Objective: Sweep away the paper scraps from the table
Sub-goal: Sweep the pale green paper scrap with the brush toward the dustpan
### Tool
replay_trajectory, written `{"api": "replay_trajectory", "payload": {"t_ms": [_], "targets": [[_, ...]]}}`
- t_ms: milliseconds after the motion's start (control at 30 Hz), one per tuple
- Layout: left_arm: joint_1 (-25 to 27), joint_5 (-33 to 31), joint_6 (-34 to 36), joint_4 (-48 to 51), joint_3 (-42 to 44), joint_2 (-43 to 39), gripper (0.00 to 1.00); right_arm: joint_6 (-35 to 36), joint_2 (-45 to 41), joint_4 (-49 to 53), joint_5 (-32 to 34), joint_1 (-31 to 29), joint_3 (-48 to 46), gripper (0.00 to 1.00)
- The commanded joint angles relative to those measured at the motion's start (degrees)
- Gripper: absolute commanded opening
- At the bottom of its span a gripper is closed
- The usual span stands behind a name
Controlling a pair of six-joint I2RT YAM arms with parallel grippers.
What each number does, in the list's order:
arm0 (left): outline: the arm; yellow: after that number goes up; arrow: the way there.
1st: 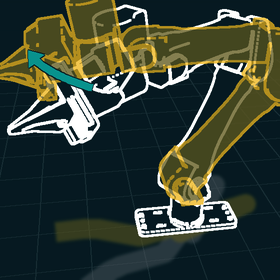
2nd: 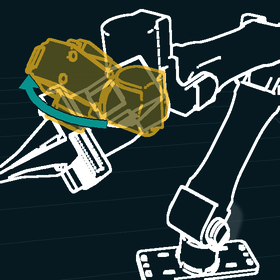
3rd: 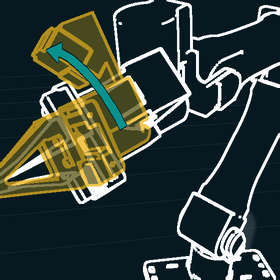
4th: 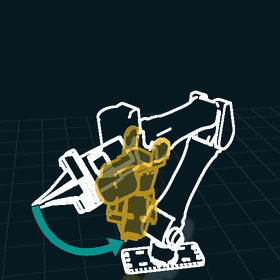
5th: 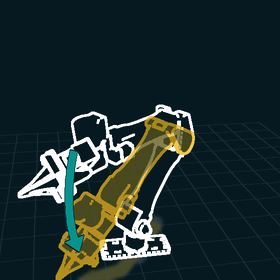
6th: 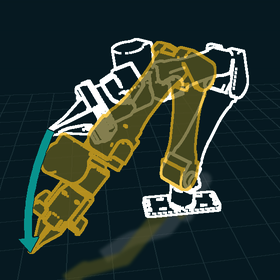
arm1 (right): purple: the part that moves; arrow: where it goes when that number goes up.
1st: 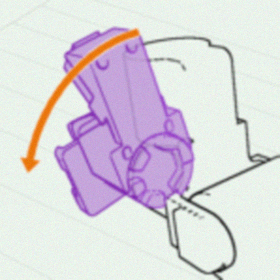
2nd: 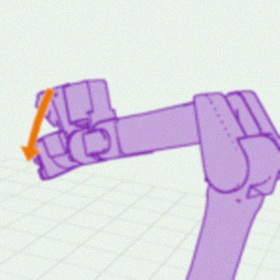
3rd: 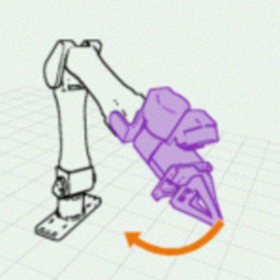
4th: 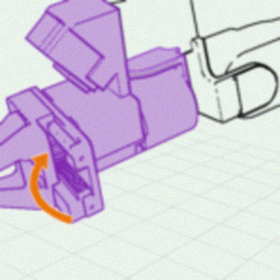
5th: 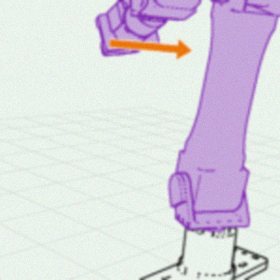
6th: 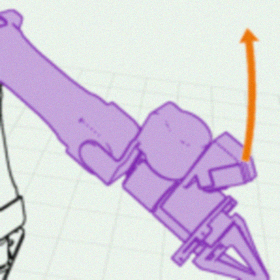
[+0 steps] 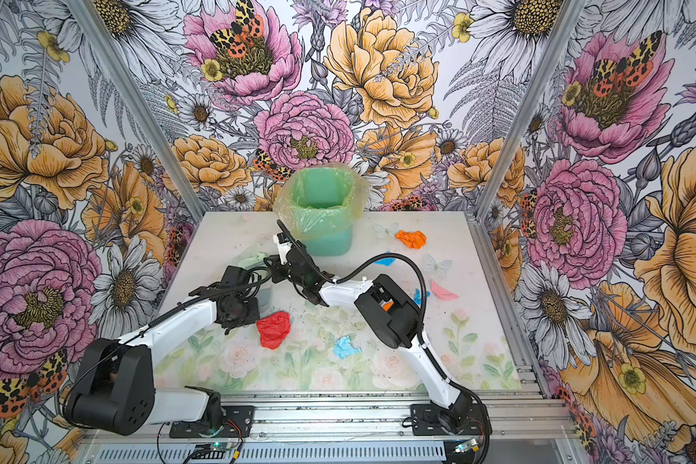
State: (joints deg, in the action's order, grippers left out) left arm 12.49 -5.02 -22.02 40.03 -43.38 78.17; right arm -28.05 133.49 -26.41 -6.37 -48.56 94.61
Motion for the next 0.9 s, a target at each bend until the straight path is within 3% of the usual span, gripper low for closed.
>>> {"api": "replay_trajectory", "payload": {"t_ms": [0, 433, 867], "targets": [[-0.62, 0.49, 1.28, -2.28, -0.83, 0.96, 0.0, 1.76, 2.49, -1.18, -1.05, 0.13, 3.3, 0.0], [-1.11, 0.48, 1.41, -3.12, -0.49, 1.46, 0.0, 1.55, 8.09, 3.91, -5.34, 0.46, 10.95, 0.0], [-1.7, 0.7, 0.88, -3.29, -0.46, 1.2, 0.0, 2.76, 4.3, 15.32, -14.18, 0.5, 9.58, 0.0]]}}
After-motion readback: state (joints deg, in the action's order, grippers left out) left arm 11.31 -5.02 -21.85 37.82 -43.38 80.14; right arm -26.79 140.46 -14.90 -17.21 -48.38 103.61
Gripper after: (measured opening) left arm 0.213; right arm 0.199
